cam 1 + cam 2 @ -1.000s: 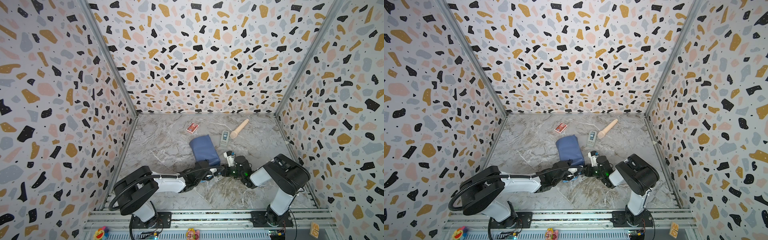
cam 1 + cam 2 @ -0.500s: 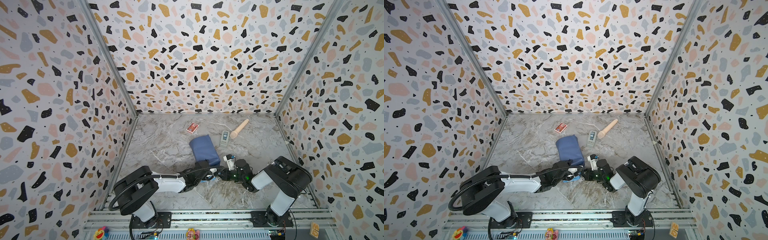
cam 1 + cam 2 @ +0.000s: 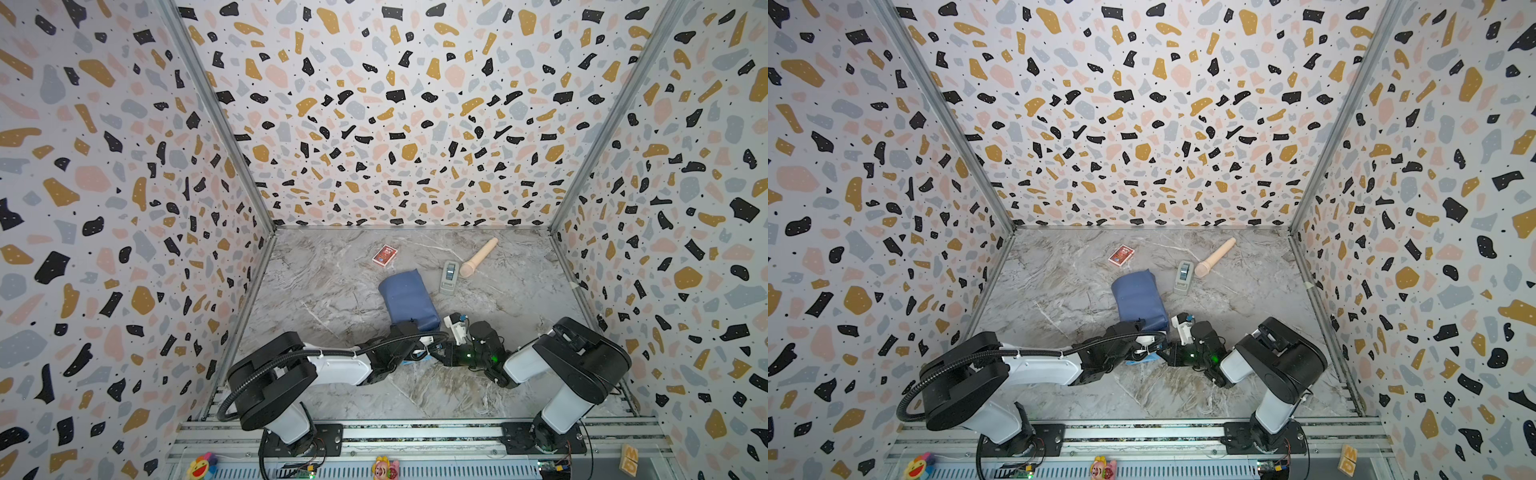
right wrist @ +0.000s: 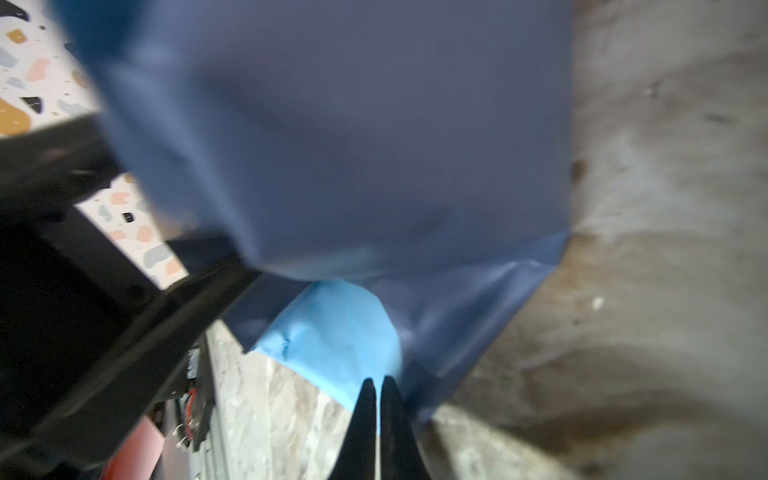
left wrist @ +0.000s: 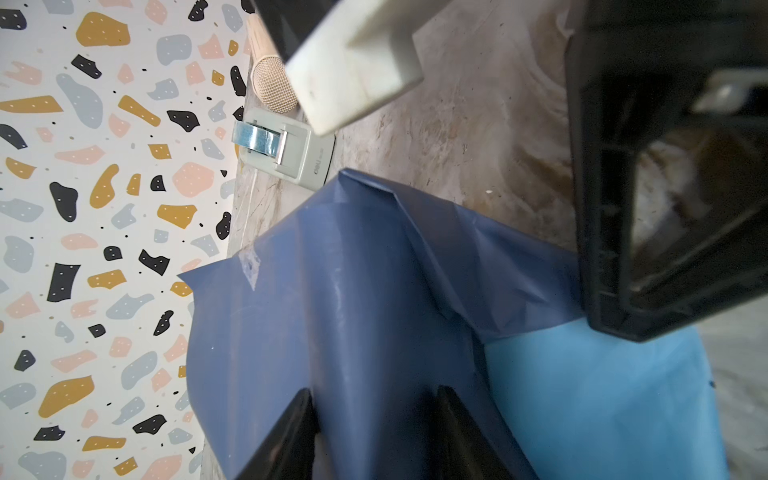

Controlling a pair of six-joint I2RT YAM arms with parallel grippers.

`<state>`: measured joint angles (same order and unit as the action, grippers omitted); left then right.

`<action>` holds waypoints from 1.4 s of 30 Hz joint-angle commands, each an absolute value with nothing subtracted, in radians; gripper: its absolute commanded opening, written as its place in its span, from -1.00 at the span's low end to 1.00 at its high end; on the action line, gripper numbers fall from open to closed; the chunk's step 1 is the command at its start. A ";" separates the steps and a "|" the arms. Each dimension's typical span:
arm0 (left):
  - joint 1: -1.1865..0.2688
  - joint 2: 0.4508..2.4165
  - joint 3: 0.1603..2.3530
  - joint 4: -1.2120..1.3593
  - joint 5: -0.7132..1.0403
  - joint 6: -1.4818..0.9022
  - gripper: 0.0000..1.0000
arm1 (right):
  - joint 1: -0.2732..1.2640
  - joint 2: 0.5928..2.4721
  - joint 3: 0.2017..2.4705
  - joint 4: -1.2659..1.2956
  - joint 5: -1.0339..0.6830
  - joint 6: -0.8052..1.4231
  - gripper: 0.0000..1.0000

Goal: Wrap the gift box in paper

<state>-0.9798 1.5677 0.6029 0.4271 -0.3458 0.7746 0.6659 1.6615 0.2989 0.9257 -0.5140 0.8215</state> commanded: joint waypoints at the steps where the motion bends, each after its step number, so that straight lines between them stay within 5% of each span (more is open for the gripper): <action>1: -0.976 1.602 0.601 0.330 -0.334 0.762 -0.08 | 0.623 1.585 0.325 0.890 -0.583 0.811 -0.84; 29: -0.976 1.601 0.603 0.324 -0.332 0.759 -0.08 | 0.570 1.760 0.377 0.947 -0.595 0.807 -0.87; 42: -0.976 1.601 0.604 0.322 -0.332 0.759 -0.08 | 0.642 1.827 0.398 1.026 -0.437 0.882 -0.85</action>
